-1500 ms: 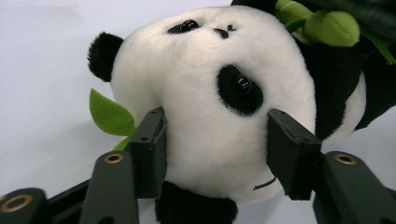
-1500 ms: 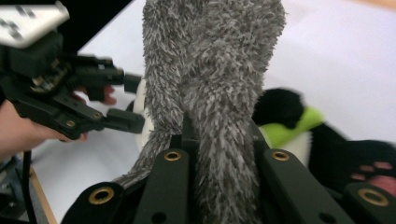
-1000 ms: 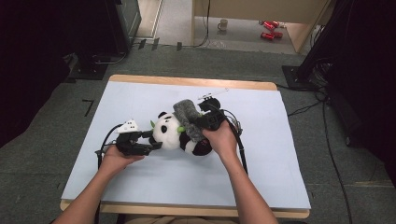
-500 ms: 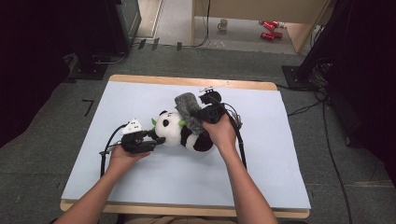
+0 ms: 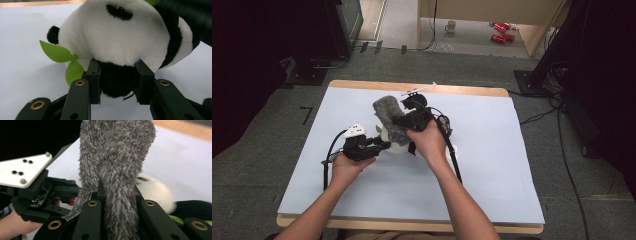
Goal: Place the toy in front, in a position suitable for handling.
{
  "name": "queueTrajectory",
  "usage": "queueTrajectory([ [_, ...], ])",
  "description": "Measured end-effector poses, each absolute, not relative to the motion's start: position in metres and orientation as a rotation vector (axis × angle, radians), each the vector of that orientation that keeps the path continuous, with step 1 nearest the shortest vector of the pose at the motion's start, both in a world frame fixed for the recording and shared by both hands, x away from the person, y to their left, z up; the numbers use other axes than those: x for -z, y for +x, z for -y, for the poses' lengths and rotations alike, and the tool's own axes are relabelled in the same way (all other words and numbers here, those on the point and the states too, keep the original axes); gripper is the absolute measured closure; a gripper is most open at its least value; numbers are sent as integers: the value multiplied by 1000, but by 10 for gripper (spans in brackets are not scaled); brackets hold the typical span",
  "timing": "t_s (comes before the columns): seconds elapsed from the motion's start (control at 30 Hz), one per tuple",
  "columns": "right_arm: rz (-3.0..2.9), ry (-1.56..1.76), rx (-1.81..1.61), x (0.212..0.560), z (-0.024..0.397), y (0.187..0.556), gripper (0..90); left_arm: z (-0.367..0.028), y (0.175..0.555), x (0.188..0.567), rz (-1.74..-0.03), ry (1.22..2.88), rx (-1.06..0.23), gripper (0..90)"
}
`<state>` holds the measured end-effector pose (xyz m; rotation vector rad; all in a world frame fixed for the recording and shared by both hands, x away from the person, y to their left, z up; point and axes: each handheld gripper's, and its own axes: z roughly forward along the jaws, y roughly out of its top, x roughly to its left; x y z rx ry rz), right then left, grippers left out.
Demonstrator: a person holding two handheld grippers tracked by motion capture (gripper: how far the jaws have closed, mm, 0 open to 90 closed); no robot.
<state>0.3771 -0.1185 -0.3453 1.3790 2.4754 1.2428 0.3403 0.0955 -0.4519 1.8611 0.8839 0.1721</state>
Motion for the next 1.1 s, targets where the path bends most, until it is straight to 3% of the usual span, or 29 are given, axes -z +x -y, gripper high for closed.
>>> queueTrajectory([
  [0.2,-2518,1377,-1184,374,102,375,788,-95,341,453,-918,1881,-179,641],
  [0.43,-2500,1369,-1122,380,127,373,787,-93,345,459,-922,1909,-156,646],
  [0.9,-2384,1431,-1053,361,179,368,791,-96,347,460,-922,1890,-121,645],
  [1.1,-2387,1455,-1142,355,174,370,791,-96,347,460,-929,1885,-122,645],
])
